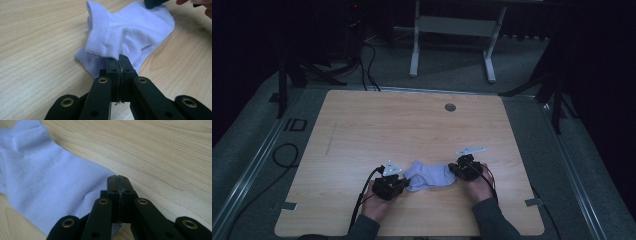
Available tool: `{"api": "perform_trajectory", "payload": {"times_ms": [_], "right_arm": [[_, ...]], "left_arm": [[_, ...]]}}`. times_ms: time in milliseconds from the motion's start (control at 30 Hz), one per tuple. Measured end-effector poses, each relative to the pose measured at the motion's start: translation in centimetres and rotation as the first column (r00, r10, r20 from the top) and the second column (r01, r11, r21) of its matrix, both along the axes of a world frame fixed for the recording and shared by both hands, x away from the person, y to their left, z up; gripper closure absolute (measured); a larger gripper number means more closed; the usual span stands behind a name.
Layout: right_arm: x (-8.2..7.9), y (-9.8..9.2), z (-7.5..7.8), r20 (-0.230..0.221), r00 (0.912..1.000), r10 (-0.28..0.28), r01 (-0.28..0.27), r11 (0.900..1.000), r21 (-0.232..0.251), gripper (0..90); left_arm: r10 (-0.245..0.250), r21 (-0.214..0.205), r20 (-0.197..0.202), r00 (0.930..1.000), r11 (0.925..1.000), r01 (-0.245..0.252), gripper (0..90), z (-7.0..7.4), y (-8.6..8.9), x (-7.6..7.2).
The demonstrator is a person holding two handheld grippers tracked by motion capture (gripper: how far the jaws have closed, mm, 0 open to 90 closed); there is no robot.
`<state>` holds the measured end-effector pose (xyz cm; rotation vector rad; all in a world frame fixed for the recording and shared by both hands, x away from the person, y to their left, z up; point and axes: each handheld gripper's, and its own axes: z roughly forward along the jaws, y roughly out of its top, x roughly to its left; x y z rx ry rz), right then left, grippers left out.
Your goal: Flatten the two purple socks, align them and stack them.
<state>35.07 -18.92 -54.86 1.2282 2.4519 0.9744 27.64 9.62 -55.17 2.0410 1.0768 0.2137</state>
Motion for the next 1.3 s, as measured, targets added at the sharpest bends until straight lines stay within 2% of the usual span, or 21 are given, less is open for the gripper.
{"api": "perform_trajectory", "payload": {"times_ms": [200,333,500,667,1033,1200,1300], "right_arm": [[0.0,0.0,-0.2,-0.003,1.0000,-0.003,0.003,1.0000,0.000,89.1],[0.0,0.0,-0.2,-0.001,1.0000,-0.003,0.003,1.0000,-0.005,89.1],[0.0,0.0,-0.2,-0.001,1.0000,-0.004,0.004,1.0000,-0.001,89.1],[-0.1,0.0,-0.3,0.001,1.0000,-0.006,0.006,1.0000,0.002,89.0],[-0.7,0.0,-0.3,-0.002,0.9997,-0.025,0.025,0.9996,0.010,86.9],[-1.1,0.0,-0.1,0.011,0.9997,-0.022,0.021,0.9996,0.019,81.6],[-1.6,-0.3,0.5,0.036,0.9991,-0.023,0.021,0.9984,0.052,72.8]], "left_arm": [[0.000,0.014,-0.045,0.9990,0.9999,0.001,88.6,-0.4,0.4,-0.1],[-0.006,0.036,-0.053,0.9986,0.9993,0.008,88.5,-0.5,0.5,-0.2],[-0.011,0.084,-0.042,0.9990,0.9964,0.014,88.3,-0.5,0.4,-0.5],[0.012,0.112,-0.031,0.9995,0.9936,-0.008,85.5,-0.5,0.6,-0.5],[0.053,0.128,-0.006,0.9986,0.9904,-0.052,79.2,-0.4,1.0,0.0],[0.069,0.128,-0.001,0.9976,0.9893,-0.069,77.0,-0.3,1.5,0.2],[0.100,0.121,0.007,0.9949,0.9876,-0.101,74.9,-0.1,2.0,0.4]]}}
